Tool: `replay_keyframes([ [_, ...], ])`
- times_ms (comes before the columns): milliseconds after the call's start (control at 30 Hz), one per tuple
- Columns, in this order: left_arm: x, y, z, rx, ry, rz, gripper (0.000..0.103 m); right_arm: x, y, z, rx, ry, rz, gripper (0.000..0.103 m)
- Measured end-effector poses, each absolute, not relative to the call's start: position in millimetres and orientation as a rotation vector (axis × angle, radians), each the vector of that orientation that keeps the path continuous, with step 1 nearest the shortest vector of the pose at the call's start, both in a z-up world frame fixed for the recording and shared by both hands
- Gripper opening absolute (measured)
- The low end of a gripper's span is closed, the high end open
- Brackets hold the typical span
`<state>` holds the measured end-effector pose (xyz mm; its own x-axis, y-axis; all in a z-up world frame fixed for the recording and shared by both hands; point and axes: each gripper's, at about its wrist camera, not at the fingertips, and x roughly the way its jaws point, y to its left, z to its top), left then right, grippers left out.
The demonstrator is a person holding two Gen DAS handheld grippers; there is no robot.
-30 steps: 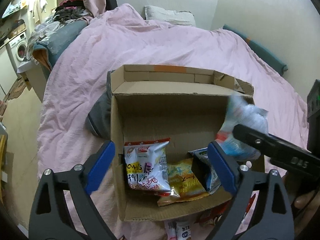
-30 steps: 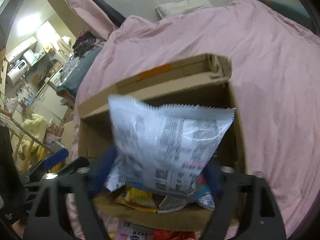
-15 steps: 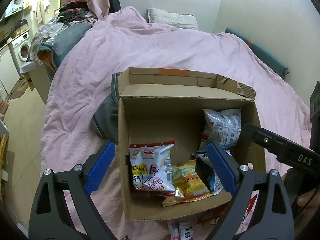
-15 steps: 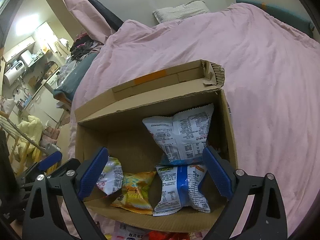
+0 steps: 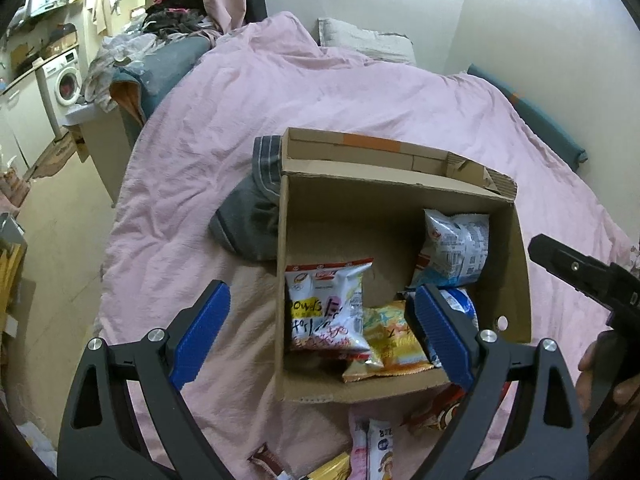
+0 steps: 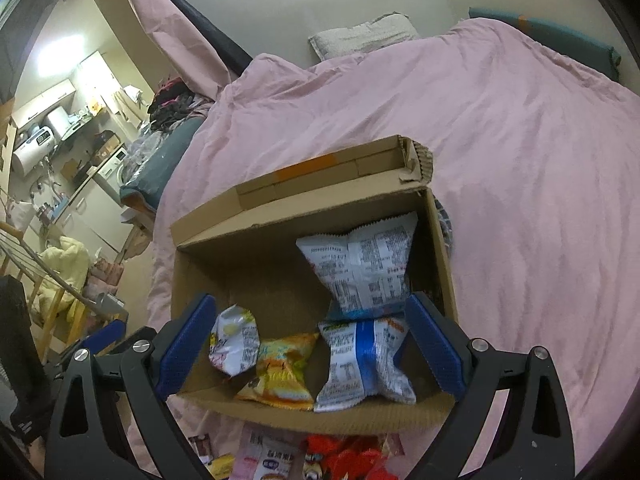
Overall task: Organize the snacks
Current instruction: 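Move the left gripper down to the brown snack bar on the bed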
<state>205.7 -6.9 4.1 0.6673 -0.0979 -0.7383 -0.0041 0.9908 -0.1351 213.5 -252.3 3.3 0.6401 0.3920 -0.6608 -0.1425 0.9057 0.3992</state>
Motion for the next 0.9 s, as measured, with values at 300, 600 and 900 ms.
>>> replay_keyframes([
  [300,181,-1,9,-0.145,0.837,-0.043,0.092,184,-249,7,0.302,0.834,0.306,0.098],
  [600,153,11,5,-0.156,0.857,-0.023,0.092,154,-255,3,0.340,0.862,0.315,0.098],
  [900,130,27,-2,-0.177,0.896,0.029,0.092,130,-265,-14,0.394,0.940,0.294,0.098],
])
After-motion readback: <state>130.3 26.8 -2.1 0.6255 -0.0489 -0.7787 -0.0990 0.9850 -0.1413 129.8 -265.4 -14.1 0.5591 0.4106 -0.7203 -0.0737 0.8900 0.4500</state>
